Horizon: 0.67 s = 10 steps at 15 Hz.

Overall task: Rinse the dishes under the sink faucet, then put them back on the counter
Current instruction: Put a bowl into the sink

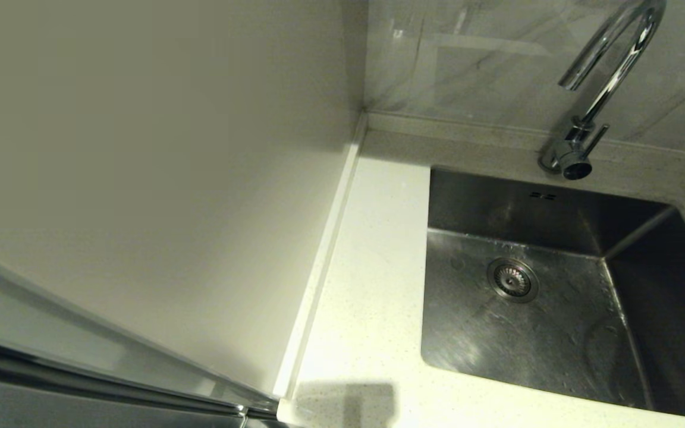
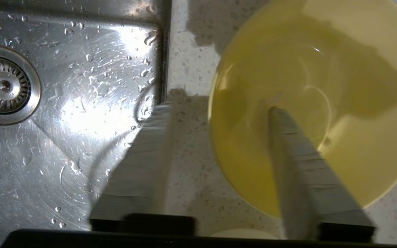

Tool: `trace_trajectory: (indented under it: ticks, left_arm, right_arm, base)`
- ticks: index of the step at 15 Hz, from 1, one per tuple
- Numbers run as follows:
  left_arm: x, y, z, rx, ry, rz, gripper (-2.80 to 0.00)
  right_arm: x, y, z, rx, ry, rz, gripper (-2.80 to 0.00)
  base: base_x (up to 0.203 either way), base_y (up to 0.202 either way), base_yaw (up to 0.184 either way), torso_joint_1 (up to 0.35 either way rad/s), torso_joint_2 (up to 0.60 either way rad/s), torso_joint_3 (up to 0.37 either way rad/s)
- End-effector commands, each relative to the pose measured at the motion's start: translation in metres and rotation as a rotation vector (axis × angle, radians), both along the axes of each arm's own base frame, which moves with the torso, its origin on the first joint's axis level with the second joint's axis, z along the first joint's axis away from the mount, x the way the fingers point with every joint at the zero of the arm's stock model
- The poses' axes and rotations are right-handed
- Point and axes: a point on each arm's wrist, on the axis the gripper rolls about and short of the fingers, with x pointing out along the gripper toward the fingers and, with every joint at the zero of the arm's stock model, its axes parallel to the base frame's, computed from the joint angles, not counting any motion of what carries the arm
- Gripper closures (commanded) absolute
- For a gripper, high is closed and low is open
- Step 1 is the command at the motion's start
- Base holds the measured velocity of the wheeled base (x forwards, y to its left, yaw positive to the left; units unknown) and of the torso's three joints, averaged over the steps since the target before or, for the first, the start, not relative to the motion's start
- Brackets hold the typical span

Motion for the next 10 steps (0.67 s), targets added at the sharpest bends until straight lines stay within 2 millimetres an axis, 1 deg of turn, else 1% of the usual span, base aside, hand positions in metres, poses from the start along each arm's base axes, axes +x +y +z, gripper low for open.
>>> trace_trajectory:
  ticks: [1, 2, 4, 6, 8, 10]
  left_arm:
    - [0.000, 0.000, -0.001, -0.001, 0.001, 0.000, 0.00]
    - [0.000, 0.000, -0.001, -0.001, 0.003, 0.000, 0.00]
    - [0.000, 0.000, -0.001, -0.001, 0.003, 0.001, 0.00]
    - [0.000, 0.000, -0.001, -0.001, 0.003, 0.000, 0.00]
    - [0.000, 0.000, -0.001, -0.001, 0.003, 0.001, 0.00]
    - [0.000, 0.000, -0.001, -0.001, 0.002, 0.001, 0.00]
  right_arm:
    - [0.002, 0.004, 0.001, 0.001, -0.001, 0.012, 0.00]
    - [0.004, 0.005, 0.001, 0.001, -0.001, 0.017, 0.00]
    - [0.013, 0.010, 0.005, -0.011, -0.015, 0.040, 0.00]
    - [0.022, 0.020, 0.007, -0.012, -0.022, 0.070, 0.00]
    - [0.024, 0.026, 0.013, -0.017, -0.037, 0.080, 0.00]
    - [0.021, 0.030, 0.023, -0.003, -0.064, 0.066, 0.00]
  base:
    - [0.000, 0.000, 0.000, 0.000, 0.00, 0.000]
    - [0.000, 0.000, 0.000, 0.000, 0.00, 0.000]
    - [0.000, 0.000, 0.000, 0.000, 0.00, 0.000]
    - [0.000, 0.000, 0.000, 0.000, 0.00, 0.000]
    - [0.000, 0.000, 0.000, 0.000, 0.00, 0.000]
    - [0.000, 0.000, 0.000, 0.000, 0.00, 0.000]
